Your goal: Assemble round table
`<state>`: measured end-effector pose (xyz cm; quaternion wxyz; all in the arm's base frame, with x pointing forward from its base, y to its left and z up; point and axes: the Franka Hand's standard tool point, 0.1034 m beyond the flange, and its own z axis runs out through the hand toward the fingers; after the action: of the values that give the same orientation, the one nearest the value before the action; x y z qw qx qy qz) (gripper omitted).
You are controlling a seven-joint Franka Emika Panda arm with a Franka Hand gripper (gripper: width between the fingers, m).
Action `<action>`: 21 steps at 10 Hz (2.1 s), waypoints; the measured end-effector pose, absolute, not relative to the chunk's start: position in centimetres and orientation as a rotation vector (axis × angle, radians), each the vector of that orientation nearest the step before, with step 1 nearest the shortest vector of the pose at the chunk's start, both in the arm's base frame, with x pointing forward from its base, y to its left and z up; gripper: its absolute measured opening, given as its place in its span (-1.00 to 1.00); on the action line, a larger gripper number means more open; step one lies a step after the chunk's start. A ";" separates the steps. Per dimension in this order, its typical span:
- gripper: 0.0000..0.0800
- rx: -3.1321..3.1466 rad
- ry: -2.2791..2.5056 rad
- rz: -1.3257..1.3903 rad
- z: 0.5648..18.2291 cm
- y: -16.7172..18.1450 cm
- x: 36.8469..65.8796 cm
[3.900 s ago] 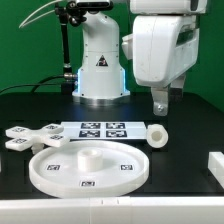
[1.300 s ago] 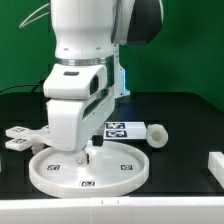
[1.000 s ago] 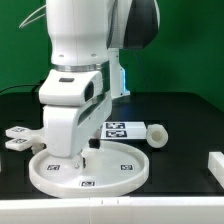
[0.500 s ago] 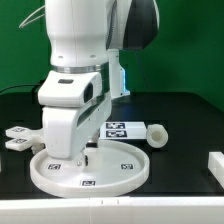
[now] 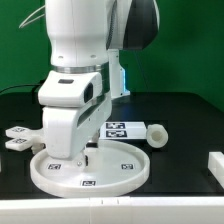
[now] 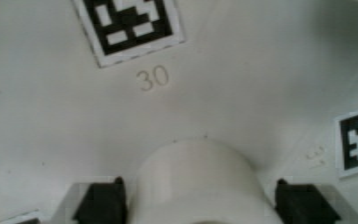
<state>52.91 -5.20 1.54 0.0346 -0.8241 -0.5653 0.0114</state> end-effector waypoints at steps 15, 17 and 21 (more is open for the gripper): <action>0.46 -2.569 -1.714 -0.026 1.5 3.6 57.4; 0.59 -2.569 -1.714 -0.026 1.5 3.6 57.4; 0.62 -2.648 -1.583 0.007 3.4 2.2 54.1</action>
Offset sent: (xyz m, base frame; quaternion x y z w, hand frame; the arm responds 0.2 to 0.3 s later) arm 0.0304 0.0457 -0.0101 -0.0043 -0.0124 0.0028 0.9999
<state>54.11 2.17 3.43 0.0284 -0.8580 -0.5129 0.0023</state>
